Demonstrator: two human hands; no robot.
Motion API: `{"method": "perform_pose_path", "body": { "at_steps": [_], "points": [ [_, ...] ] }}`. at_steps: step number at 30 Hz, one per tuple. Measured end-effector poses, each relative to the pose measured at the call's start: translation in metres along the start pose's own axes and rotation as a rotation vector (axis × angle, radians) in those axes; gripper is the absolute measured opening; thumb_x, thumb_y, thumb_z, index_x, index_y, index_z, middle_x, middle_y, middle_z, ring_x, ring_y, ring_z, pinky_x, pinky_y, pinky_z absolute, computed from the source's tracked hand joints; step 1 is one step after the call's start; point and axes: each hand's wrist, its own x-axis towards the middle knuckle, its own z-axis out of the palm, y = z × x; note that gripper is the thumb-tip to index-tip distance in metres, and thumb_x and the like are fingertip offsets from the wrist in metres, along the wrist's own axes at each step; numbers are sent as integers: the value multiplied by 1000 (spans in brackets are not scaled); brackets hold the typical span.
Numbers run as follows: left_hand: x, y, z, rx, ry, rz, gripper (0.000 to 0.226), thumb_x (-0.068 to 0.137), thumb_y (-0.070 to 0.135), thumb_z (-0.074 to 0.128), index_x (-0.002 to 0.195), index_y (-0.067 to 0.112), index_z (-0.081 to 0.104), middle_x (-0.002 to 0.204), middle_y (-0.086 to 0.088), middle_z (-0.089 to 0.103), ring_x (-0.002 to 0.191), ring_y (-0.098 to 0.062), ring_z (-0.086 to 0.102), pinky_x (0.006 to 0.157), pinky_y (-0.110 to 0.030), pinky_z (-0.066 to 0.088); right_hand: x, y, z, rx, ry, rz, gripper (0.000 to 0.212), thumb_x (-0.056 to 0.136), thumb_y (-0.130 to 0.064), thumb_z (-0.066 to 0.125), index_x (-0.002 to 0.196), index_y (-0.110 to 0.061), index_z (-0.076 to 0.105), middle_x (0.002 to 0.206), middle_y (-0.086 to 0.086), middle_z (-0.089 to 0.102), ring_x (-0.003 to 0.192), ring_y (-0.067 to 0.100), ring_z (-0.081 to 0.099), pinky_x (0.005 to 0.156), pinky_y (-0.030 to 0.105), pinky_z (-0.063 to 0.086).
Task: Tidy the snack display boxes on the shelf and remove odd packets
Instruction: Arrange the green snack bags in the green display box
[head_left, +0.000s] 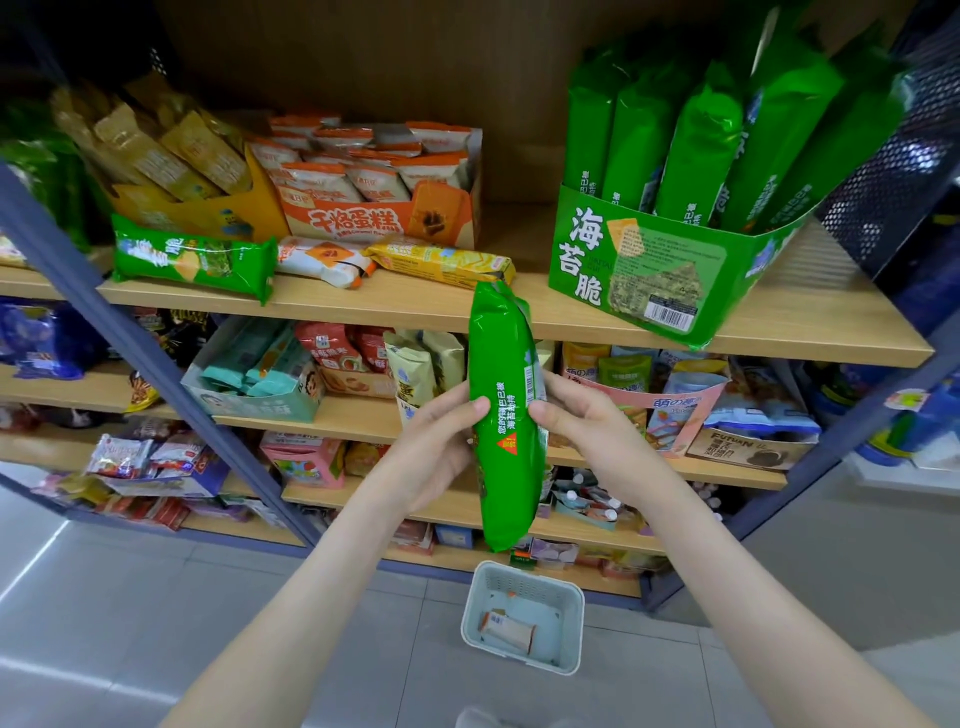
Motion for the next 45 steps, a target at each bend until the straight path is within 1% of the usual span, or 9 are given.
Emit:
{"method": "perform_pose_path", "body": {
  "at_steps": [7,13,17,20,24,30,34,38,45],
  "points": [
    [8,12,18,374,129,167,50,80,28,77,124,31,53,122,-2,63,115,-19,59,95,-35,51,0,-19,3,-56,90,-39,52,78,-40,70,126,-36,49,126,-15,61,120,4,55,103,32,45],
    [21,39,38,678,-59,236,63,76,37,74,128,51,40,132,25,50,121,12,47,98,-17,45,-4,-46,-17,-98,361,-216,37,83,-10,73,108,-34,60,106,-12,71,106,12,63,97,41,50],
    [44,50,56,825,-104,288,64,78,32,80,126,52,43,131,19,55,121,-2,53,103,-28,45,-16,-75,-38,-39,460,-332,39,77,-19,73,111,-29,57,103,-17,70,105,5,63,91,27,51],
    [60,66,82,849,-163,415,61,80,23,79,125,47,45,126,20,57,112,9,55,97,-16,44,-22,-87,-53,-136,425,-297,43,79,-7,75,108,-32,54,102,-15,69,102,-1,63,86,21,49],
    [80,83,108,941,-213,583,62,76,54,67,130,53,37,139,20,47,129,6,42,107,-15,34,-32,-111,-77,-105,655,-420,47,74,6,75,100,-28,57,90,-21,71,91,-4,65,77,13,48],
    [123,75,130,1214,140,1065,46,98,36,45,144,31,41,142,-11,44,132,-23,38,109,-46,34,-43,-135,-116,-136,1095,-730,47,83,3,69,124,5,46,108,-5,59,93,-12,59,85,8,42],
    [147,64,148,1347,379,1093,51,96,32,48,146,23,41,130,-27,51,120,-39,49,96,-50,43,-29,-128,-127,-110,1014,-642,51,82,13,64,126,2,42,108,-2,59,90,-11,61,81,7,44],
    [155,62,154,1402,450,1027,60,94,37,53,149,22,36,117,-20,58,107,-35,56,87,-46,45,-13,-123,-135,-110,935,-542,49,82,16,62,122,-5,43,107,-4,60,85,-15,61,77,5,44],
    [163,73,156,1324,414,1001,69,86,26,71,142,13,33,104,-13,53,89,-27,55,75,-31,41,16,-119,-153,-634,762,-272,54,89,-17,68,135,-14,41,121,-6,58,115,13,53,89,13,39]
  ]
}}
